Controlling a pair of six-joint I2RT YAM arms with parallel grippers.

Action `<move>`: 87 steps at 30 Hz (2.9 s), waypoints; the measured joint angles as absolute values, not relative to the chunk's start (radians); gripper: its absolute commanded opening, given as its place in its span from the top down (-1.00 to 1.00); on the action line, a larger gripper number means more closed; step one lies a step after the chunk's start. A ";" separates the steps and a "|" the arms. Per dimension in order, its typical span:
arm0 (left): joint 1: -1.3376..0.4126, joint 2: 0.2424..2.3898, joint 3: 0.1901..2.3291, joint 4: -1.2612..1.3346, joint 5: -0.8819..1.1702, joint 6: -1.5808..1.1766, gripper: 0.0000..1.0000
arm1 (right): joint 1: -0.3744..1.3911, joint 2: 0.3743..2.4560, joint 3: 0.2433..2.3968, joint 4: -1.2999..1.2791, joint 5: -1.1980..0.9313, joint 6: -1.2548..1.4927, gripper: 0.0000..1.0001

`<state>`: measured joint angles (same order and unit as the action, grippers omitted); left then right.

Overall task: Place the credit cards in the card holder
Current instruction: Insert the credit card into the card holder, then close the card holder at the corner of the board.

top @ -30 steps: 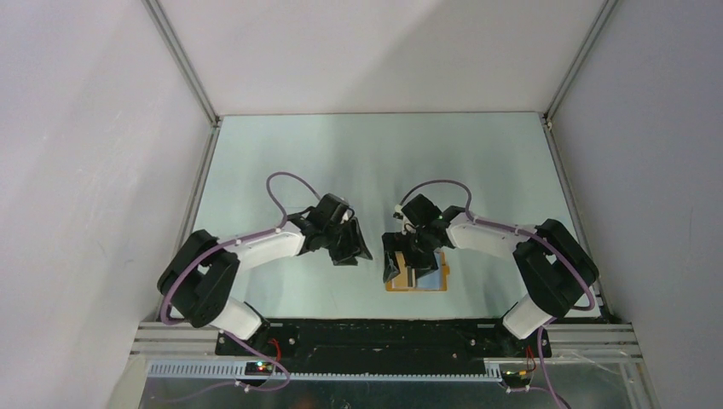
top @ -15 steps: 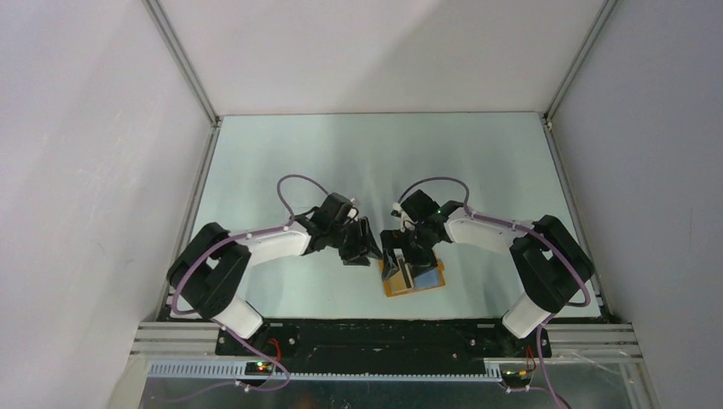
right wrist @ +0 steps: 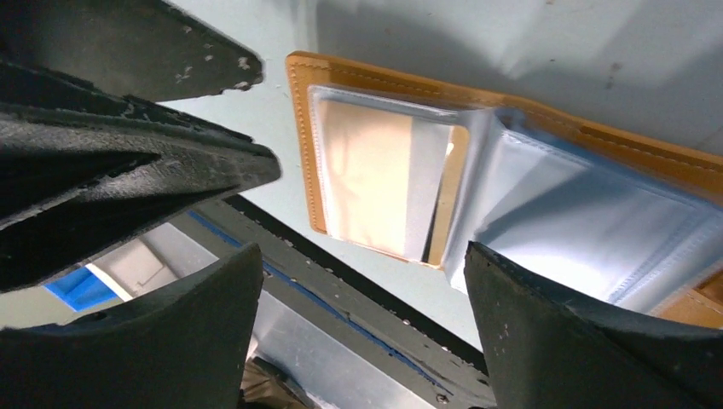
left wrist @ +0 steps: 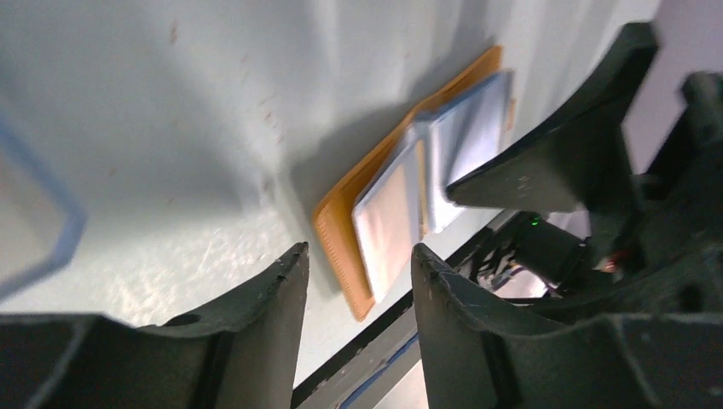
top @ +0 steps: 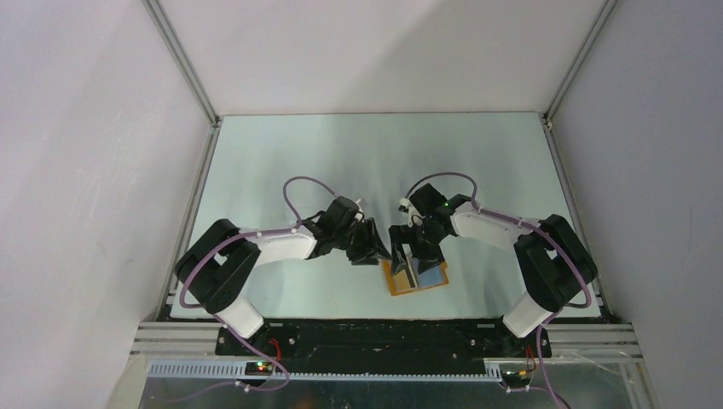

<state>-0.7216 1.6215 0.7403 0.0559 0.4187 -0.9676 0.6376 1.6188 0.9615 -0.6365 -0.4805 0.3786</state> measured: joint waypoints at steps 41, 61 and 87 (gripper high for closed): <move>-0.905 1.699 0.887 0.115 0.444 -1.066 -0.03 | 0.363 1.496 0.853 -0.606 -0.493 0.340 0.62; -0.962 1.972 1.122 0.177 0.506 -1.103 -0.06 | 0.109 1.559 0.811 -0.676 -0.254 0.389 0.67; -0.877 1.756 0.918 -0.085 0.369 -0.991 0.13 | 0.343 1.565 0.730 -0.575 -0.490 0.498 0.55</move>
